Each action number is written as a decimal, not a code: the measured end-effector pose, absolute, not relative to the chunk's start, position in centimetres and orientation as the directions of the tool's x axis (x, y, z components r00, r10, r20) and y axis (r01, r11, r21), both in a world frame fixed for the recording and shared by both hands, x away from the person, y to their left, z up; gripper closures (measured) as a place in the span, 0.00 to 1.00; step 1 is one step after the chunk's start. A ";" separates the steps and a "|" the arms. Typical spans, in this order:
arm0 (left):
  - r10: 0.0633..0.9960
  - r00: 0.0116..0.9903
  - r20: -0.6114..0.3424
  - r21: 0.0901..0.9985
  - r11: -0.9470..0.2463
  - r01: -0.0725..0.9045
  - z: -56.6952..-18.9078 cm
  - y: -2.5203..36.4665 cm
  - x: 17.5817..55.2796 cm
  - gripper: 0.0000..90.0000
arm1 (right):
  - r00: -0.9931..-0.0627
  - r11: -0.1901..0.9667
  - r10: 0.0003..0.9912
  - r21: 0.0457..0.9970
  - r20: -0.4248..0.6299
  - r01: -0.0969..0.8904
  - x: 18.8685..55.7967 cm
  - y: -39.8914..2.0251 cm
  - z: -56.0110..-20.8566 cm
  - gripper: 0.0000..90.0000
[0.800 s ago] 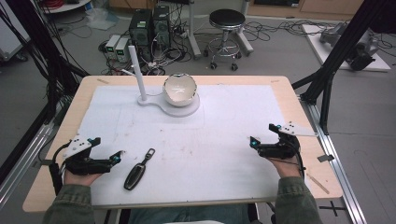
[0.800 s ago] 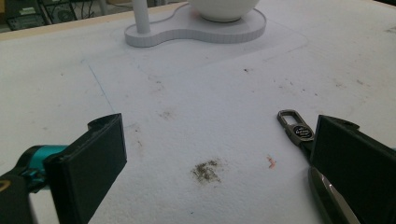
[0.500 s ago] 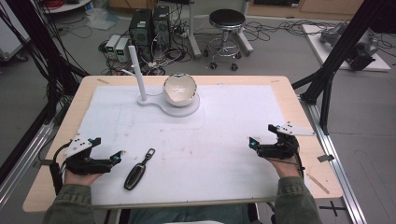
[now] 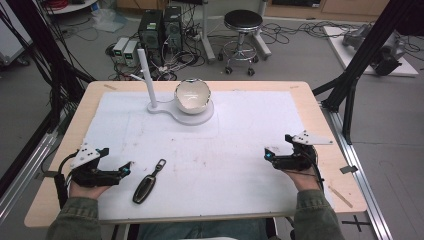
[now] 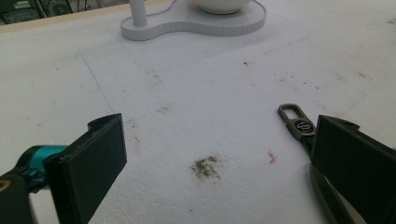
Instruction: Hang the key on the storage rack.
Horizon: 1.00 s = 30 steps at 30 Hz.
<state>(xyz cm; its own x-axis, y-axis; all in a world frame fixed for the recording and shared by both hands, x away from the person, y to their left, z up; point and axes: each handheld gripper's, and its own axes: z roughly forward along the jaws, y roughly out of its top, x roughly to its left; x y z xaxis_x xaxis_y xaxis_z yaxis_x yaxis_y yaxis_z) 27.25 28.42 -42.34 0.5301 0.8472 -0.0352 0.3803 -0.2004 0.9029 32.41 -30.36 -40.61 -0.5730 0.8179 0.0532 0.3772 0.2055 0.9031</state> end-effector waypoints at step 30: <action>0.773 0.633 0.045 0.803 -0.405 0.437 -37.7 22.5 30.7 0.04 | -0.521 0.173 0.852 0.907 0.057 0.384 33.1 -31.1 -40.9 0.01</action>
<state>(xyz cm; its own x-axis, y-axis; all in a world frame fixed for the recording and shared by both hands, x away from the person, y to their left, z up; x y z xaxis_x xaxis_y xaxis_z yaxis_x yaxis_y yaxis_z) 30.72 22.46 -37.75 0.6326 0.7731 0.0455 0.4370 -0.4048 0.8032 33.10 -31.14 -40.90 -0.5206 0.8519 0.0574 0.3837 0.1734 0.9070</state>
